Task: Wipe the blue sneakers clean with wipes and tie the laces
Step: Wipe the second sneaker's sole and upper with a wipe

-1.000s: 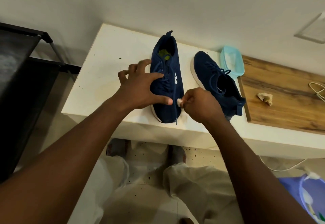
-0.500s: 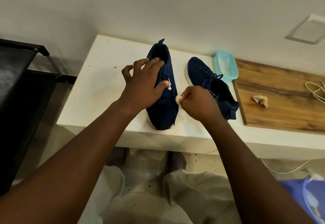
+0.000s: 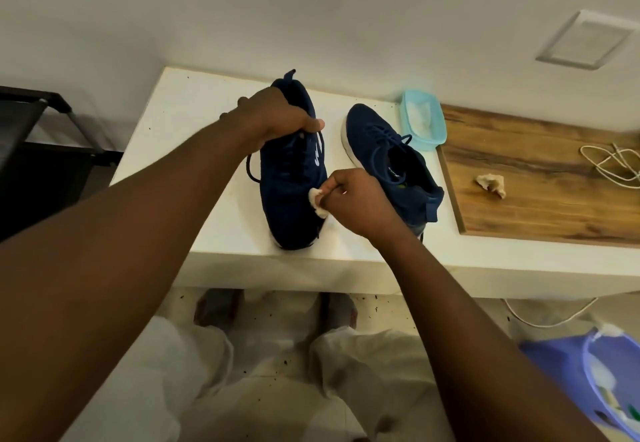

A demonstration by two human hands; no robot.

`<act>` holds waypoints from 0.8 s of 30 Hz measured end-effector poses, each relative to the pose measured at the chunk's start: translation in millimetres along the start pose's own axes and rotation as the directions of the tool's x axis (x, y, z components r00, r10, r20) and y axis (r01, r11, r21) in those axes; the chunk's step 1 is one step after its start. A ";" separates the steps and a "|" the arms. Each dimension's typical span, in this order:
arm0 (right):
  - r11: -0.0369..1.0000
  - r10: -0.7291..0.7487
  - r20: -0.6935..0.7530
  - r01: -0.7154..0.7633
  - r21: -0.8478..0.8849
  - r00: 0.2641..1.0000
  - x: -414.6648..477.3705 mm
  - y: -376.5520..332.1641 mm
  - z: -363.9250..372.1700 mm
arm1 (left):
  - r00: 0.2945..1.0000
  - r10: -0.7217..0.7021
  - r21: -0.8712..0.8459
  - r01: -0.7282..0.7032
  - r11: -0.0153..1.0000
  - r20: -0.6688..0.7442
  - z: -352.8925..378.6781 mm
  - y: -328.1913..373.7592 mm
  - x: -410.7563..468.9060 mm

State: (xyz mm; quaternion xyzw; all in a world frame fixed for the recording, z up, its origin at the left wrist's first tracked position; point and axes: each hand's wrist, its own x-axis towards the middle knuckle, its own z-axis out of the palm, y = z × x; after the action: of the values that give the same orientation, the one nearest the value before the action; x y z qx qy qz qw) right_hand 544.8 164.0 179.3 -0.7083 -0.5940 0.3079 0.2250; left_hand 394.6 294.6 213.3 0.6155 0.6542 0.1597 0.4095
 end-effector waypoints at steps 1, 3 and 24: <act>0.999 0.023 -0.003 -0.023 0.027 1.000 -0.3 2.1 1.1 | 0.999 0.020 -0.068 -0.018 0.998 0.026 1.3 -1.9 1.0; 0.995 0.075 -0.006 -0.075 0.068 0.997 -1.8 6.1 2.5 | 0.994 0.087 -0.110 -0.079 0.991 0.067 3.8 -6.0 -5.1; 0.913 -0.354 0.189 0.382 -0.143 0.916 -20.4 -20.2 16.7 | 0.993 0.114 -0.288 -0.101 0.952 0.030 25.4 -102.1 -81.0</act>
State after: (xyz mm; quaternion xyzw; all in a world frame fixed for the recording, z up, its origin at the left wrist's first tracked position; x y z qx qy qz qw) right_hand 516.7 147.1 184.7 -0.5738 -0.7580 0.2612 0.1673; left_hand 336.8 191.7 152.4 0.5880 0.5802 0.2604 0.4999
